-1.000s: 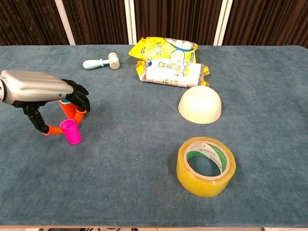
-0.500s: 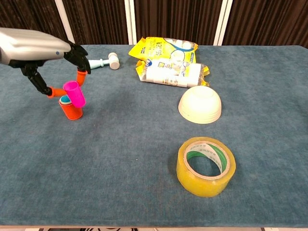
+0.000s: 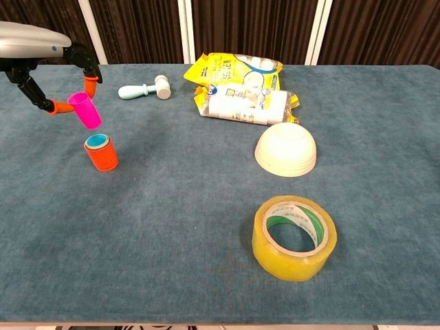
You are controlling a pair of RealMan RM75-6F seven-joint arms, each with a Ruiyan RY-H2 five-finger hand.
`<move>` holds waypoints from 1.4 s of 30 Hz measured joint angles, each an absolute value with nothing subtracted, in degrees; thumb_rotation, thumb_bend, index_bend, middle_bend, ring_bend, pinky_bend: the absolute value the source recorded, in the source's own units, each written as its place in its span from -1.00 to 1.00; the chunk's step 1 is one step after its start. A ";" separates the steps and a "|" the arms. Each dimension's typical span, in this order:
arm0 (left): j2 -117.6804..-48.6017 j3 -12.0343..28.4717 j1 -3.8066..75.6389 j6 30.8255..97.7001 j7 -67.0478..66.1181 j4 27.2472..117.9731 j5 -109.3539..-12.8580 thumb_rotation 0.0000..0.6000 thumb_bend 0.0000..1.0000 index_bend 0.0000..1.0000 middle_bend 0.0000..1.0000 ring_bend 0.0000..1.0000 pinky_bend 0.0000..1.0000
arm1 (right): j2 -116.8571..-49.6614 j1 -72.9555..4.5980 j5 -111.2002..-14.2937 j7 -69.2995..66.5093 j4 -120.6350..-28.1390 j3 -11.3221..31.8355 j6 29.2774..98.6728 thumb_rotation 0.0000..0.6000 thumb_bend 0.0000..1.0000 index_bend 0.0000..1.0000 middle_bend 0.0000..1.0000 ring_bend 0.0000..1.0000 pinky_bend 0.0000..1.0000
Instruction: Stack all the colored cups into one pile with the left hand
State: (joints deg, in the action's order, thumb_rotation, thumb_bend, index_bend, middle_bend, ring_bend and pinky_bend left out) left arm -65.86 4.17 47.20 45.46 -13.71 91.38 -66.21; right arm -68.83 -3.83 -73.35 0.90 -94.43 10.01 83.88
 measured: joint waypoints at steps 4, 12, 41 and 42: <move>-66.67 3.94 47.12 44.89 -13.06 90.26 -66.68 1.00 -0.32 -0.08 -0.57 -1.00 -0.96 | -68.97 -3.89 -73.26 1.00 -94.28 10.02 83.78 1.00 -0.39 -0.82 -0.91 -0.81 -0.93; -67.64 3.65 47.05 44.19 -12.45 89.35 -67.38 1.00 -0.32 -0.08 -0.57 -1.00 -0.96 | -68.96 -3.85 -73.19 0.79 -94.26 10.15 83.86 1.00 -0.39 -0.82 -0.91 -0.81 -0.93; -64.98 4.01 45.40 49.28 -13.84 95.52 -68.66 1.00 -0.42 -0.83 -0.77 -1.00 -0.97 | -68.92 -3.67 -72.98 0.80 -94.85 10.33 84.12 1.00 -0.39 -0.80 -0.91 -0.81 -0.93; -64.76 4.00 44.67 51.16 -13.94 96.10 -69.46 1.00 -0.42 -0.83 -0.78 -1.00 -0.97 | -68.89 -3.66 -73.06 0.83 -94.86 10.25 84.10 1.00 -0.39 -0.80 -0.91 -0.81 -0.93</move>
